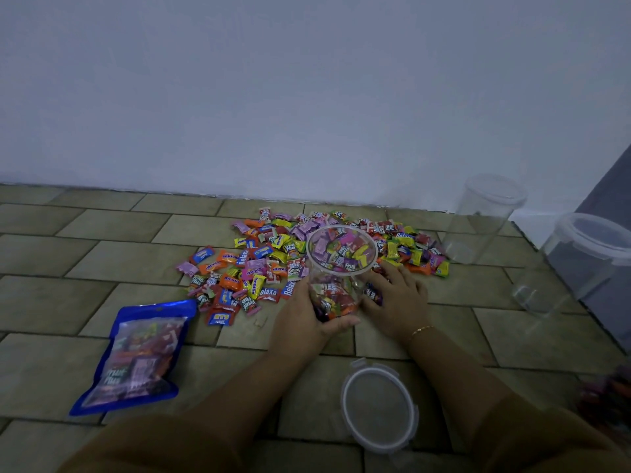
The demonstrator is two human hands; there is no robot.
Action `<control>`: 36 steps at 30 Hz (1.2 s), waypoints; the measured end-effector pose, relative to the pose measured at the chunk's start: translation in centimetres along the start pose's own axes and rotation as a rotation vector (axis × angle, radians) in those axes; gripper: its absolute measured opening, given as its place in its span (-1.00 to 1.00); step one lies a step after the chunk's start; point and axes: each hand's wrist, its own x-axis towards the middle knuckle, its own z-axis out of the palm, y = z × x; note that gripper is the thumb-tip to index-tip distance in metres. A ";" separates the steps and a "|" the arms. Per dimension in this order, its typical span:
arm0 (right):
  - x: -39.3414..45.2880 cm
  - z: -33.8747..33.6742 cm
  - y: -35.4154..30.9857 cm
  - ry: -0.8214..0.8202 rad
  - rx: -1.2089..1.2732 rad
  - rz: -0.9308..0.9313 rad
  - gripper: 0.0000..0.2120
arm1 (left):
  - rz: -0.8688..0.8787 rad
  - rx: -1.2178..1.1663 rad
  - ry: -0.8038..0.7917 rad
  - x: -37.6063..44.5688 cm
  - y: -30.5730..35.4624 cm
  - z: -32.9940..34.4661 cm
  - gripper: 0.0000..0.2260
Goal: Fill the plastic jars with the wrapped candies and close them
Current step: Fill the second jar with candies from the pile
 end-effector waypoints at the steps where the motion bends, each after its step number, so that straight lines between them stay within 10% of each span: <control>1: 0.0 0.1 0.0 0.063 0.031 -0.005 -0.34 | -0.001 0.006 0.001 0.0 0.0 0.0 -0.12; 5: -0.2 0.6 0.3 0.303 0.100 0.008 -0.73 | -0.010 0.025 -0.003 0.0 -0.1 0.0 -0.09; 12: -0.1 0.1 -0.1 0.056 -0.040 0.063 -0.24 | -0.022 -0.009 -0.004 -0.1 0.1 0.0 -0.11; 17: -0.2 0.2 0.0 0.231 0.111 0.075 -0.73 | -0.018 -0.007 -0.016 0.0 0.1 0.0 -0.11; 23: -0.5 0.1 0.4 0.414 0.377 0.040 -0.86 | -0.010 -0.009 -0.022 -0.1 0.1 -0.1 -0.09; 36: 1.2 -7.2 -1.5 0.300 1.874 0.549 -0.94 | 0.004 0.006 -0.025 0.0 -0.2 0.0 -0.09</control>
